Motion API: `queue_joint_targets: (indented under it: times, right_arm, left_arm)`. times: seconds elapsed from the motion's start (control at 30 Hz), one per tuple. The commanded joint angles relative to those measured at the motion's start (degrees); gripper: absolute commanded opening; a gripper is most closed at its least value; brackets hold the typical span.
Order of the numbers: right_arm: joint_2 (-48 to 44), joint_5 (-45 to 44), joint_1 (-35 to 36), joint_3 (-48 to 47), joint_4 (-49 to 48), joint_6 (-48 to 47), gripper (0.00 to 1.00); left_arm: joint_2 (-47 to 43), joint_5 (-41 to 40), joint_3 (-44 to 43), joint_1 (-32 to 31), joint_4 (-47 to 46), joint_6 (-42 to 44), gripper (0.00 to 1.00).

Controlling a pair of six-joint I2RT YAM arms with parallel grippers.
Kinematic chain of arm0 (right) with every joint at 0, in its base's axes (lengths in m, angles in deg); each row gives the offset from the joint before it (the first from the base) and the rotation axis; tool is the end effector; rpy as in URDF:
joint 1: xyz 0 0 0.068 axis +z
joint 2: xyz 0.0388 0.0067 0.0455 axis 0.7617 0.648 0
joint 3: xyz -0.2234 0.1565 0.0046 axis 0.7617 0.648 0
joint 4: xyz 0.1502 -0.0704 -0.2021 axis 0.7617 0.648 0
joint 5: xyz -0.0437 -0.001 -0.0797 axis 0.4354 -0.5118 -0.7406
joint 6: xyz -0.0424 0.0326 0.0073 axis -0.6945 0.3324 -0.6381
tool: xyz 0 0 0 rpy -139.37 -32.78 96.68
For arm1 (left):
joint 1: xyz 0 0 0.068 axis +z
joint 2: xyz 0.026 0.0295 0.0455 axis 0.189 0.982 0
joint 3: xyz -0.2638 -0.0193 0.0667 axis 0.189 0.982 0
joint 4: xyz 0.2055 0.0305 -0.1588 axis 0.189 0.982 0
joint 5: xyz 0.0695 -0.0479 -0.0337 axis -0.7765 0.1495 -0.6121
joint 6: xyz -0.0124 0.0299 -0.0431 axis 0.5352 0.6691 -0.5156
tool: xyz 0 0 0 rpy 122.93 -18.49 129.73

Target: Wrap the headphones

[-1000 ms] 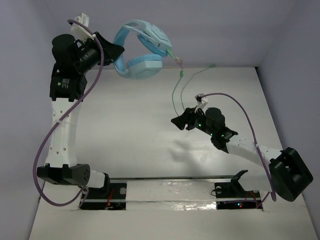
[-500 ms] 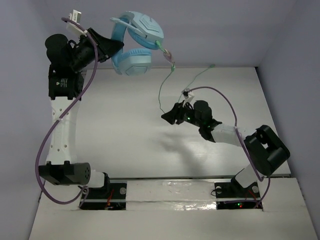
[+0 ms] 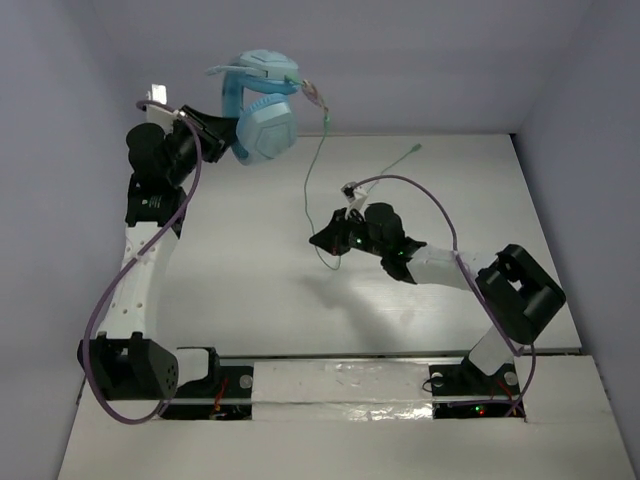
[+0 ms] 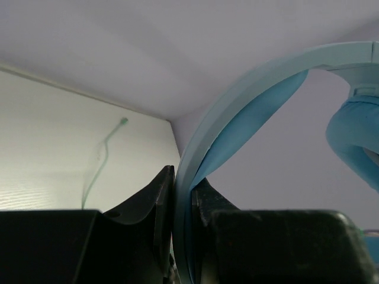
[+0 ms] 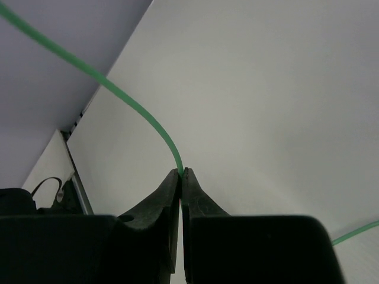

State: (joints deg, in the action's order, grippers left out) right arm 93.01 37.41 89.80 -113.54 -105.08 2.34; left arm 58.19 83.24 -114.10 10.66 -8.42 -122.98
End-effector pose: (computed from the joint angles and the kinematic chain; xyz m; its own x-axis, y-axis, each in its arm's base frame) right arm 0.2644 0.2386 0.2178 -0.5868 0.1555 -0.7946 -0.6416 0.5095 0.5735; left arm 0.2845 -0.0210 0.4607 -0.3355 -0.6837 -0.6480 0.4824 0.4661 -0.7416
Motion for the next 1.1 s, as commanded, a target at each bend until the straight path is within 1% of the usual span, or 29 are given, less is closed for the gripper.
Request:
queue_joint_targets:
  times: [0.0, 0.07, 0.1, 0.17, 0.2, 0.27, 0.3, 0.37, 0.47, 0.5, 0.6, 0.63, 0.67, 0.73, 0.83, 0.97, 1.0, 1.07]
  right_arm:
    - [-1.4, -6.0, 4.0, -4.7, 8.8, -0.3, 0.02]
    - [-2.8, -9.7, 6.7, -4.7, 13.3, -0.6, 0.01]
    - [-4.2, -10.8, 7.4, -4.6, 14.3, 0.1, 0.0]
    - [-5.5, -12.1, 10.3, -4.5, 17.4, 0.0, 0.0]
    - [-5.9, -13.1, 11.4, -4.5, 18.7, -0.2, 0.0]
    - [-7.6, -16.2, 14.7, -4.0, 21.8, -0.6, 0.0]
    - [-8.1, -16.9, 15.5, -3.6, 22.2, -0.7, 0.0]
    - [-9.6, -18.9, 16.7, -2.6, 22.7, -0.7, 0.0]
    - [-12.1, -18.4, 17.2, -0.9, 24.0, -0.7, 0.0]
    - [-13.0, -18.2, 17.7, -1.0, 25.0, -0.9, 0.0]
    - [-17.5, -18.8, 19.8, -1.9, 30.6, -2.2, 0.0]
    - [-18.9, -18.9, 20.3, -3.2, 32.2, -3.2, 0.0]
    - [-20.1, -20.5, 20.9, -4.0, 36.3, -3.6, 0.0]
    - [-24.0, -21.2, 20.9, -5.4, 39.6, -5.0, 0.0]
    - [-27.3, -21.7, 20.9, -8.2, 44.6, -6.4, 0.0]
    - [-28.4, -25.3, 20.9, -13.1, 52.8, -8.3, 0.0]
    - [-28.5, -25.9, 20.9, -15.0, 53.9, -8.7, 0.0]
    - [-28.3, -27.6, 20.9, -17.5, 57.7, -10.0, 0.0]
  left_arm:
    - [-7.1, -18.0, 4.7, -2.3, -7.0, -3.7, 0.0]
    - [-9.3, -26.2, 7.0, -6.2, -5.8, -1.7, 0.0]
    - [-11.1, -34.0, 7.9, -7.7, -5.1, -0.1, 0.0]
    - [-12.6, -42.2, 10.8, -11.4, -4.7, 1.4, 0.0]
    - [-13.7, -47.9, 11.8, -12.4, -4.7, 1.9, 0.0]
    - [-14.2, -51.3, 14.4, -14.5, -4.9, 2.4, 0.0]
    - [-14.5, -53.4, 15.2, -15.2, -5.0, 2.4, 0.0]
    - [-14.5, -54.8, 17.8, -17.1, -6.1, 2.0, 0.0]
    - [-14.4, -60.3, 20.1, -21.7, -7.0, 3.8, 0.0]
    - [-13.7, -63.9, 20.5, -24.7, -7.4, 4.8, 0.0]
    - [-10.6, -69.2, 21.1, -28.6, -6.7, 7.8, 0.0]
    - [-9.9, -70.1, 21.6, -30.9, -7.0, 8.5, 0.0]
    - [-9.0, -71.2, 21.6, -31.8, -6.9, 9.1, 0.0]
    - [-6.8, -74.0, 21.8, -34.4, -6.5, 11.0, 0.0]
    - [-4.4, -77.1, 21.6, -36.6, -6.0, 13.3, 0.0]
    - [-0.8, -81.3, 19.9, -42.9, -4.4, 18.1, 0.0]
    - [0.5, -82.9, 19.7, -44.0, -4.0, 19.1, 0.0]
    - [1.5, -83.6, 19.3, -45.5, -2.2, 21.5, 0.0]
